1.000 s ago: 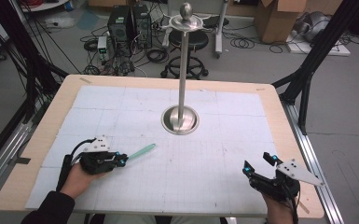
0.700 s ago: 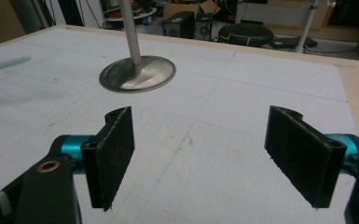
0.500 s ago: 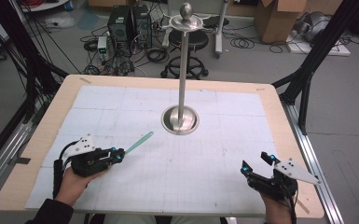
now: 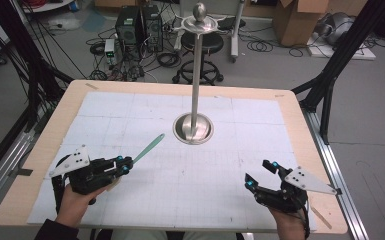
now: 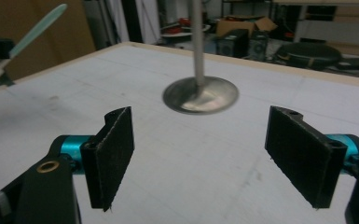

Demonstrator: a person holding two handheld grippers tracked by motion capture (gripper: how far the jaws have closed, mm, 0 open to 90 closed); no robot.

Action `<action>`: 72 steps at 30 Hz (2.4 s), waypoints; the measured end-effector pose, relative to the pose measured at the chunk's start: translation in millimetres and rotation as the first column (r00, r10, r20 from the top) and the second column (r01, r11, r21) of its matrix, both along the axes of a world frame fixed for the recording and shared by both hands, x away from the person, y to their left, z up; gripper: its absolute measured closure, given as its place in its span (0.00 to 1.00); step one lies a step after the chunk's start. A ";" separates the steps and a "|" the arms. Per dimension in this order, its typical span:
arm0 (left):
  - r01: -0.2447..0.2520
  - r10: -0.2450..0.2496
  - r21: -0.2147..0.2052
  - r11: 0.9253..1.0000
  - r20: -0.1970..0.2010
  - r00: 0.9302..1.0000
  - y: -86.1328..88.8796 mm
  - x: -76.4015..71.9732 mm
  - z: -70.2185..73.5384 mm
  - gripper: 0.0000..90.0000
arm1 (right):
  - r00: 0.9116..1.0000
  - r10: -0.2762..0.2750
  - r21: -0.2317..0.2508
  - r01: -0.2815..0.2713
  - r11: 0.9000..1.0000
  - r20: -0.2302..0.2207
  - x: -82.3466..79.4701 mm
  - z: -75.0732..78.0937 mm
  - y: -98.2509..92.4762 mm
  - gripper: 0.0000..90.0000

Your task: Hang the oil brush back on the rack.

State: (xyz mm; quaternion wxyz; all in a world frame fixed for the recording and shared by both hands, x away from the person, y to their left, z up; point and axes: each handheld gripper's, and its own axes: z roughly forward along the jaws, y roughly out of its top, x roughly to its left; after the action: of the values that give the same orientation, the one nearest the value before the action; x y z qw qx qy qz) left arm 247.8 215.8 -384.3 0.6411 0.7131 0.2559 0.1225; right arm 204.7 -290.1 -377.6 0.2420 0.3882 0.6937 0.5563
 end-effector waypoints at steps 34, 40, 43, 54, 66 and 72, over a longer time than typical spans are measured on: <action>0.217 -0.209 -0.099 0.971 0.082 0.974 -47.8 -29.2 17.5 0.91 | 0.854 0.518 0.110 -0.520 0.847 0.054 20.6 28.8 124.4 0.26; 0.239 -0.232 -0.084 0.967 0.087 0.969 -55.7 -31.9 16.4 0.91 | 0.839 0.540 0.117 -0.544 0.831 0.071 18.2 30.2 128.3 0.30; 0.248 -0.241 -0.079 0.966 0.084 0.967 -59.2 -32.5 15.5 0.91 | 0.832 0.550 0.126 -0.555 0.822 0.076 17.7 31.1 130.5 0.32; 0.257 -0.251 -0.072 0.964 0.075 0.965 -65.6 -33.8 11.4 0.91 | 0.803 0.587 0.160 -0.596 0.787 0.107 17.4 39.5 137.2 0.50; 0.262 -0.260 -0.048 0.964 0.058 0.964 -72.0 -34.5 7.3 0.91 | 0.806 0.586 0.179 -0.591 0.786 0.090 17.7 43.6 140.6 0.66; 0.262 -0.260 -0.042 0.964 0.051 0.964 -73.0 -34.9 6.7 0.91 | 0.820 0.564 0.166 -0.571 0.804 0.093 15.9 45.8 143.0 0.79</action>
State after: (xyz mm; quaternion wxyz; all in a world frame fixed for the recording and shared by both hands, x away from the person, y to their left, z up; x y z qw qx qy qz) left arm 213.0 142.8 -377.6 0.6745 0.7218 0.1479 0.0467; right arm 220.5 -147.0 -331.8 0.0406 0.1729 0.7178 0.6732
